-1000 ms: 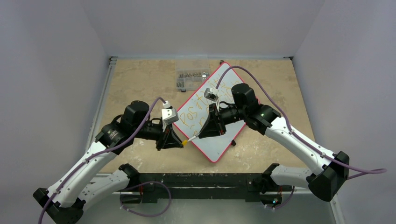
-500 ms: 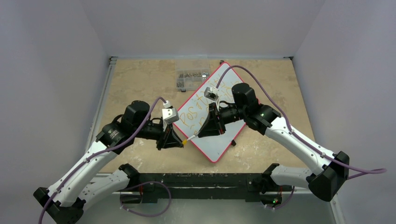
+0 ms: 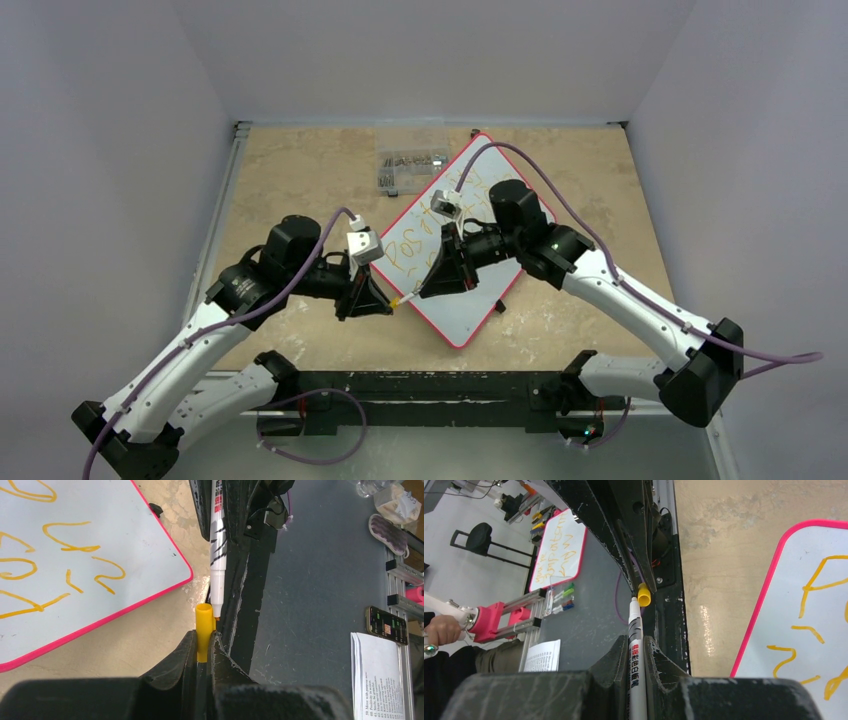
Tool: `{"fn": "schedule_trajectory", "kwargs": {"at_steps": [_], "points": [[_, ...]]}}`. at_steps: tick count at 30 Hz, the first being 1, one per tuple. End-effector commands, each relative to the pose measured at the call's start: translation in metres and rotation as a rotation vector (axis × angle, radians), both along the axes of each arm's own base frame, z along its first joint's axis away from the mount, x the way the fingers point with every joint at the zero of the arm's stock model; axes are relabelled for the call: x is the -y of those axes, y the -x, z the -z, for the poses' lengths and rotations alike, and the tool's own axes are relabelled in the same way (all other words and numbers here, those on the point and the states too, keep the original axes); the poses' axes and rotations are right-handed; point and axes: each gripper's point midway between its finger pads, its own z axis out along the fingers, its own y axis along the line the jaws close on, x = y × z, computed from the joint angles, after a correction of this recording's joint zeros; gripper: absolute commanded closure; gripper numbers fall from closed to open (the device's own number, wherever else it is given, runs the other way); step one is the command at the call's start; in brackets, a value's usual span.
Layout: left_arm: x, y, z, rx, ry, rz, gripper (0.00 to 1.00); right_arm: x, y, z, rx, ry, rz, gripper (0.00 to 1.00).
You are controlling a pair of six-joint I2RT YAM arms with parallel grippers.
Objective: Write a sentence on the whiteboard
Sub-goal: Insert the whiteboard marker without the cap into the pen cap.
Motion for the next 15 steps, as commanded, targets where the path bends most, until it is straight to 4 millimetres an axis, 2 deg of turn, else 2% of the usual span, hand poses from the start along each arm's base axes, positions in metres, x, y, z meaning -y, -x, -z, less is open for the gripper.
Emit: {"fn": "schedule_trajectory", "kwargs": {"at_steps": [1, 6, 12, 15], "points": [[0.002, -0.002, -0.009, 0.059, 0.032, 0.010, 1.00, -0.005, -0.003, -0.007, 0.039, -0.014, 0.004, 1.00], [0.002, -0.002, -0.010, 0.067, 0.037, 0.005, 1.00, -0.003, -0.005, -0.008, 0.058, -0.007, 0.029, 1.00], [0.001, -0.002, -0.009, 0.065, 0.037, 0.003, 1.00, -0.001, -0.001, -0.042, 0.100, -0.089, 0.043, 1.00], [0.002, -0.001, -0.008, 0.061, 0.037, 0.006, 1.00, 0.000, -0.003, -0.051, 0.109, -0.102, 0.060, 1.00]]}}
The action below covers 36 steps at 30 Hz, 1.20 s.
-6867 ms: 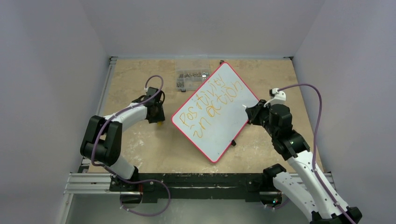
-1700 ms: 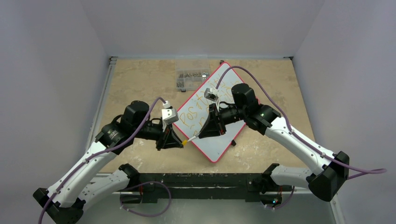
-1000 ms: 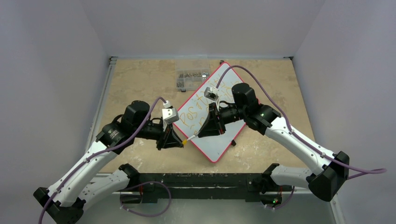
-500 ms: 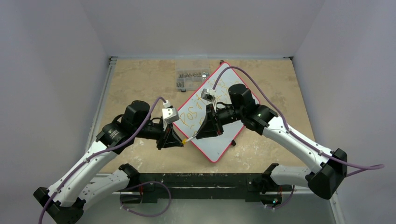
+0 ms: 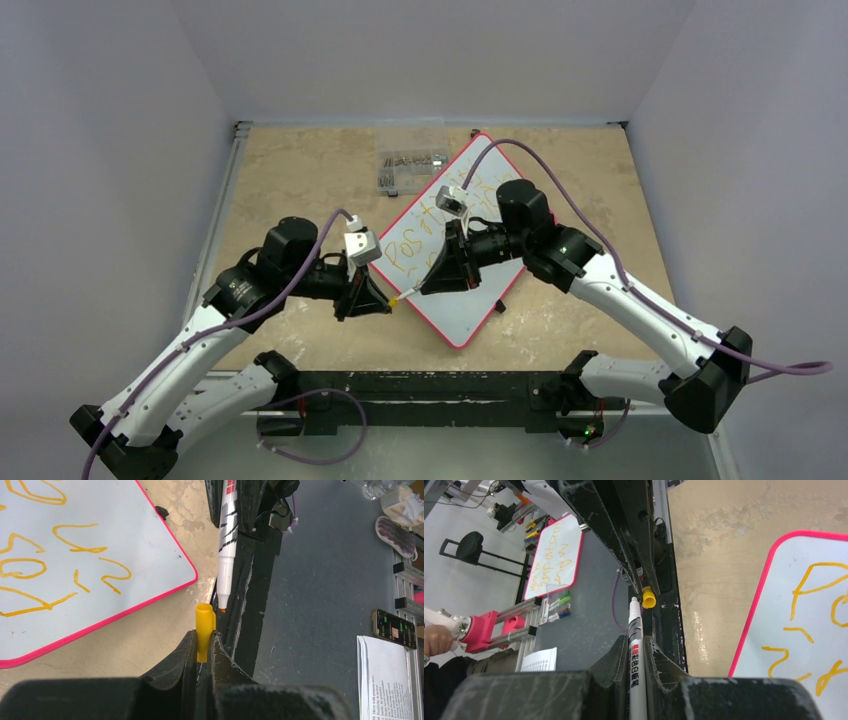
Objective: Write a sentence on the whiteboard
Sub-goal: Insert the whiteboard marker without the cap into the pen cap.
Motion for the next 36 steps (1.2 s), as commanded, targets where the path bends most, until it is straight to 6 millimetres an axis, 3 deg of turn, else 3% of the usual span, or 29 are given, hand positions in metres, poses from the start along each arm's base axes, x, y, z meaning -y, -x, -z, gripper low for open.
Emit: {"fn": "schedule_trajectory", "kwargs": {"at_steps": [1, 17, 36], "points": [[0.004, 0.001, -0.007, 0.036, 0.033, 0.026, 1.00, -0.001, -0.005, -0.045, 0.097, -0.094, 0.036, 1.00], [0.001, 0.000, -0.010, 0.066, 0.042, 0.003, 1.00, -0.003, -0.018, -0.015, 0.074, -0.008, 0.086, 1.00], [-0.003, -0.009, -0.008, 0.085, 0.019, -0.046, 1.00, -0.002, -0.013, -0.011, 0.064, -0.003, 0.057, 1.00]]}}
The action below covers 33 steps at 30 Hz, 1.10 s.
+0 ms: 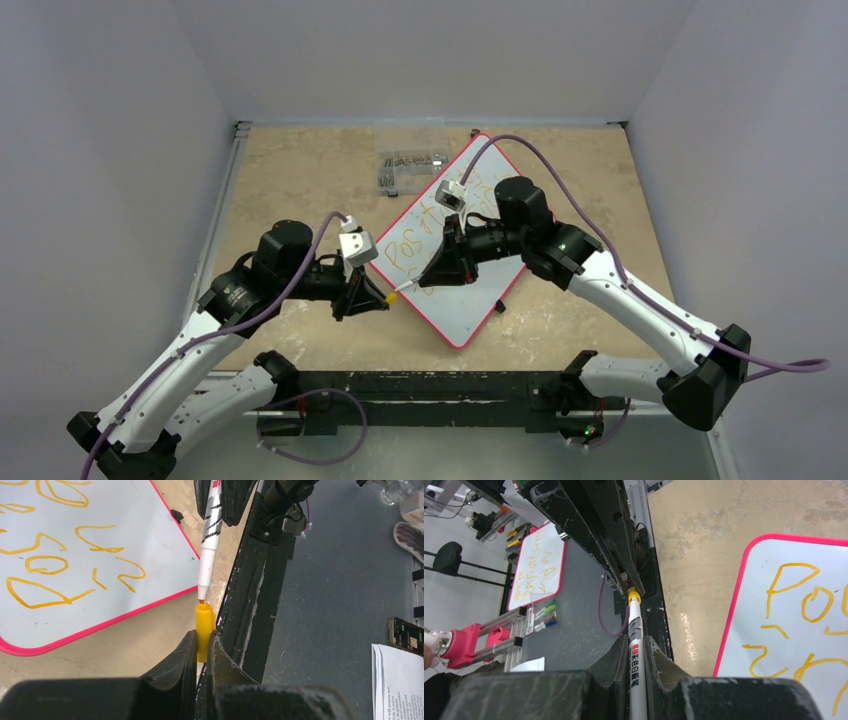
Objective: Write a sentence on the whiteboard
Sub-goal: Insert the whiteboard marker without the cap into the pen cap.
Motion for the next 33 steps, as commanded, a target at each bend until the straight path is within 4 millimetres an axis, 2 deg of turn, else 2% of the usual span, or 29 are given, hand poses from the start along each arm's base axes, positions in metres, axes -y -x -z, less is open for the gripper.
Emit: {"fn": "schedule_trajectory", "kwargs": {"at_steps": [1, 16, 28, 33], "points": [[0.002, -0.004, -0.006, 0.042, 0.020, -0.003, 1.00, -0.001, 0.002, -0.006, 0.029, -0.020, -0.023, 1.00], [0.004, -0.005, -0.010, 0.049, 0.028, 0.000, 1.00, -0.006, 0.002, 0.004, 0.006, -0.008, -0.056, 1.00], [0.006, -0.010, -0.010, 0.044, 0.014, 0.003, 1.00, -0.005, 0.010, 0.010, 0.000, 0.000, -0.098, 1.00], [0.009, -0.005, -0.018, 0.049, 0.032, 0.037, 1.00, -0.006, 0.013, 0.015, -0.007, 0.020, -0.114, 1.00]]}}
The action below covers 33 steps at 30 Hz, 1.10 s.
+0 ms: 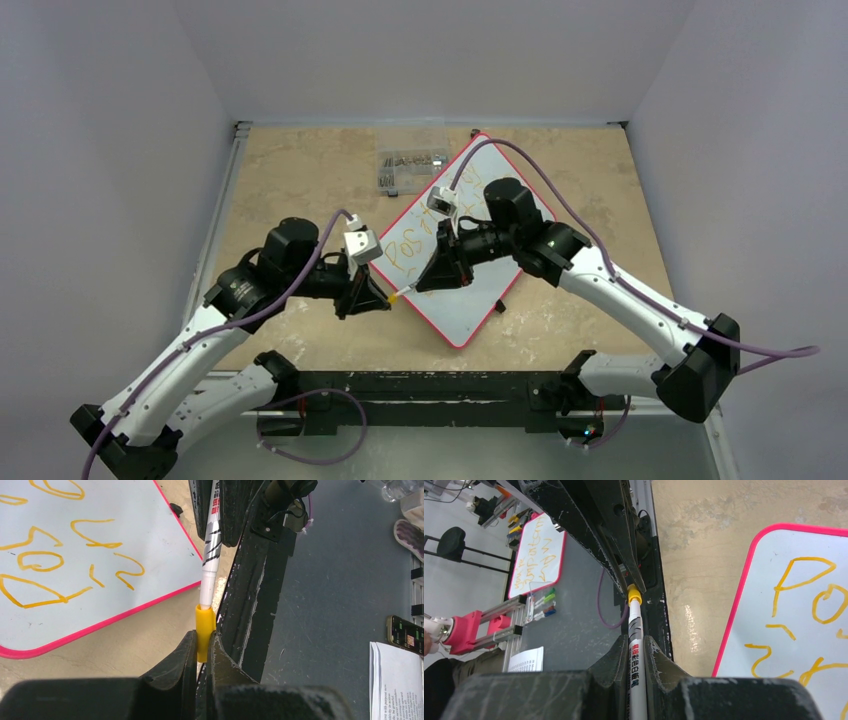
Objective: Write a sentence on the whiteboard
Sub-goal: Insert the whiteboard marker without the cap into the pen cap.
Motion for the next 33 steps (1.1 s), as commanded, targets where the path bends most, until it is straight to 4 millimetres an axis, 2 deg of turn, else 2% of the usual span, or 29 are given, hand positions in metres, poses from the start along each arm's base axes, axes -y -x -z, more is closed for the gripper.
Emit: {"fn": "schedule_trajectory", "kwargs": {"at_steps": [1, 8, 15, 21, 29, 33], "points": [[0.007, 0.001, -0.025, 0.070, 0.053, 0.052, 1.00, -0.002, 0.010, 0.000, 0.002, 0.001, -0.062, 1.00], [0.011, 0.007, -0.027, 0.051, 0.042, 0.116, 1.00, -0.003, 0.018, 0.004, 0.012, 0.027, -0.107, 1.00], [0.017, 0.012, -0.027, 0.018, 0.041, 0.166, 1.00, 0.000, 0.025, 0.018, 0.042, 0.072, -0.170, 1.00], [0.022, 0.007, -0.032, 0.036, 0.054, 0.146, 1.00, -0.012, 0.032, 0.022, 0.049, 0.067, -0.218, 1.00], [0.021, -0.010, -0.041, 0.117, 0.063, 0.032, 1.00, -0.019, 0.038, 0.014, -0.001, 0.018, -0.206, 1.00], [0.022, -0.016, -0.048, 0.187, 0.043, -0.014, 1.00, -0.027, 0.047, 0.011, -0.034, 0.013, -0.189, 1.00]]}}
